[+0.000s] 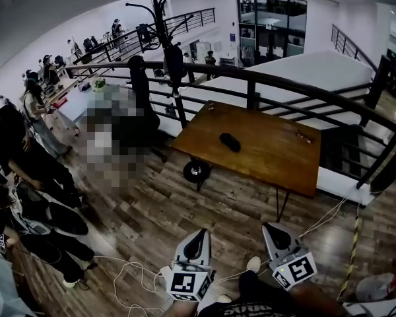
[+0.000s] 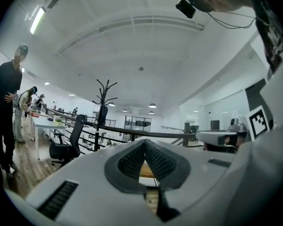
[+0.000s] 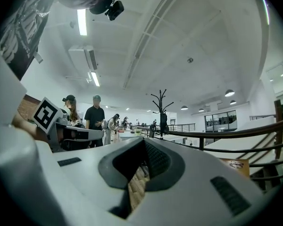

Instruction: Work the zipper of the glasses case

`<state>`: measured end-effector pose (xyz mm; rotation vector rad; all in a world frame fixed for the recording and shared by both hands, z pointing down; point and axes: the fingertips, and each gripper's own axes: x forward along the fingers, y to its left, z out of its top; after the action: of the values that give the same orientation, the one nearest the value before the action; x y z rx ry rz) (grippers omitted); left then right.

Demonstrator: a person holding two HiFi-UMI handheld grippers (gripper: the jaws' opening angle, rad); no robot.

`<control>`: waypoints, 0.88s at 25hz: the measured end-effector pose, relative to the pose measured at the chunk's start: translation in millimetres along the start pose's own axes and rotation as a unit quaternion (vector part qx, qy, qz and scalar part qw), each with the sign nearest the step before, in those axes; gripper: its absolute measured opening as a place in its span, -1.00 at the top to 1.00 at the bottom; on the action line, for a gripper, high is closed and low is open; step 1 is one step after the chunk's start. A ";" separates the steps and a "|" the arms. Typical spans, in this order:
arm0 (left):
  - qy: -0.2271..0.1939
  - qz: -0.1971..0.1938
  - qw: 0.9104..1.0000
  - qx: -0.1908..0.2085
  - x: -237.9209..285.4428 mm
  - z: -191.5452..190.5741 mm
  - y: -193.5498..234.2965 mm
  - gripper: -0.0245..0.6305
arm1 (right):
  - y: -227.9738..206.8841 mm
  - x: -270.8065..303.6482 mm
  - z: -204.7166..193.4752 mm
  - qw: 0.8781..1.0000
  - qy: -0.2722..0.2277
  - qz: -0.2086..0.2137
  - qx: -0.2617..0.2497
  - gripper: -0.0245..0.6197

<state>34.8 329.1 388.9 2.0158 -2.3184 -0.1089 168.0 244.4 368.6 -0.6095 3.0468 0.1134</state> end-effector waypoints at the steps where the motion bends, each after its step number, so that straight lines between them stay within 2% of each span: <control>1: 0.001 0.000 1.000 0.002 11.6 1.4 2.7 0.90 | -8.5 9.0 0.7 1.000 -0.002 0.001 0.000 0.95; 6: 0.004 0.004 1.000 0.003 67.9 0.3 14.7 0.90 | -53.9 49.2 -8.1 1.000 -0.002 0.001 0.004 0.95; 14: 0.023 0.003 1.000 -0.015 145.0 -20.6 22.8 0.90 | -113.8 90.2 -38.7 0.999 0.031 0.006 0.017 0.95; 22: 0.024 -0.002 0.999 -0.021 219.8 -12.2 24.3 0.90 | -166.8 128.4 -38.7 0.999 0.036 0.011 0.020 0.95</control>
<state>-18.4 114.7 404.4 1.9825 -2.2636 -0.1070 113.2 38.7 390.5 -0.5915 3.1174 0.0312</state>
